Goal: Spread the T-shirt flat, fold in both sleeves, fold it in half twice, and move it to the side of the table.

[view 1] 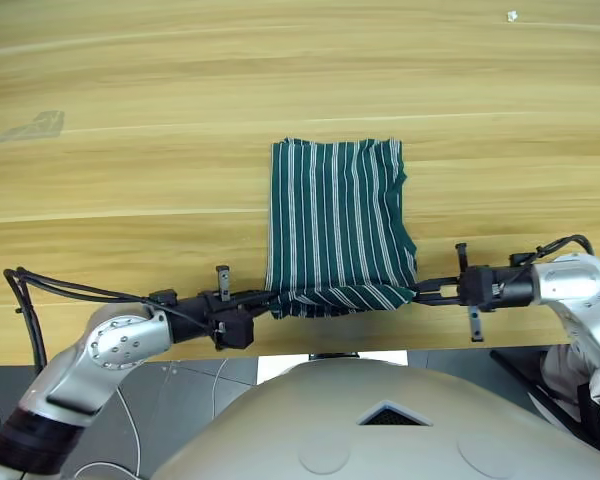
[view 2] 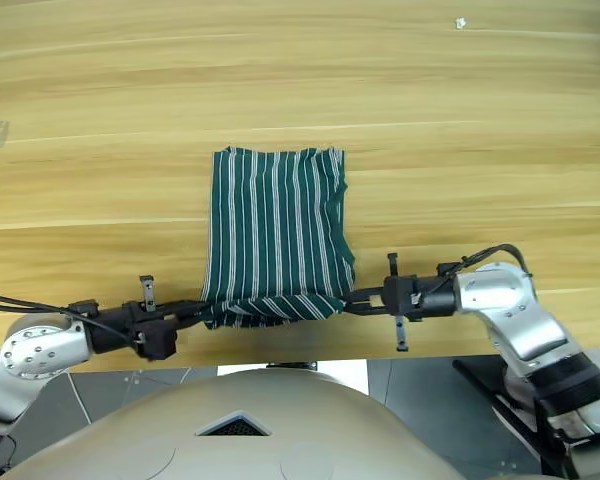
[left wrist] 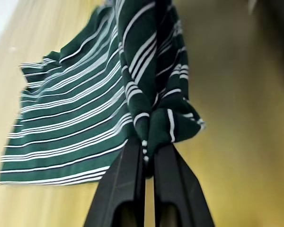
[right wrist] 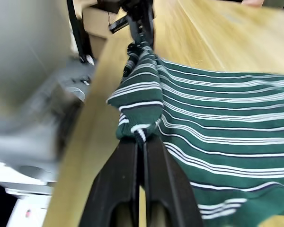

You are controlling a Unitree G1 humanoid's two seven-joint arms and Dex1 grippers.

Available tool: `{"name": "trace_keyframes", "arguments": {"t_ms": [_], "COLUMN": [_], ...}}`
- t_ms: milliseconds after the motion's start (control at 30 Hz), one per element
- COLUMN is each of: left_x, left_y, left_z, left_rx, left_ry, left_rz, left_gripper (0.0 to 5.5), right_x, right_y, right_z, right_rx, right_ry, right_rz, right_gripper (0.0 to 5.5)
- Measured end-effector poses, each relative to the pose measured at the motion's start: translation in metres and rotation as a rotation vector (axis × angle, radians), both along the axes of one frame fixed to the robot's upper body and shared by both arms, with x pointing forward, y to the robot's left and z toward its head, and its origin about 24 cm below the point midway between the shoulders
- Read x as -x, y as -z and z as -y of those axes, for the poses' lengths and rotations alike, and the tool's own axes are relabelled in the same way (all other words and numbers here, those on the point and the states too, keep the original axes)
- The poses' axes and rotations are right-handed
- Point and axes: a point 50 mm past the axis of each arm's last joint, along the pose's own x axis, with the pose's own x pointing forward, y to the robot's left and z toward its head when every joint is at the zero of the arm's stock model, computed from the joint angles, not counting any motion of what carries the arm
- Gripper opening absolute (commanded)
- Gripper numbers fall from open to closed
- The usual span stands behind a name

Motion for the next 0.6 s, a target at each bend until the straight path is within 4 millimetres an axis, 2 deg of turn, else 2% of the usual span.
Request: {"name": "trace_keyframes", "arguments": {"t_ms": [167,300,433,533,600], "left_x": [0.012,0.016,0.000,-0.024,-0.048], "left_y": [-0.025,-0.041,-0.039,-0.038,-0.038], "left_z": [-0.008,-0.009,-0.010,-0.008,-0.007], "left_rx": [0.117,0.162,0.142,0.165,0.202], "left_ry": [-0.023,-0.014,-0.003,-0.036,-0.116], "left_rz": [-0.196,-0.235,-0.221,-0.172,-0.107], "left_gripper": [0.06,0.06,0.06,0.06,0.06], "right_x": [0.000,0.002,0.001,-0.018,-0.038], "right_y": [-0.018,-0.024,-0.022,-0.024,-0.026], "right_z": [0.003,0.008,0.008,0.004,0.000], "right_rx": [-0.072,-0.070,-0.067,-0.066,-0.064], "right_ry": [0.014,0.014,0.021,0.039,0.077], "right_rz": [-0.133,-0.160,-0.164,-0.079,0.004], "right_gripper": [0.00,0.00,0.00,0.00,0.00]}}
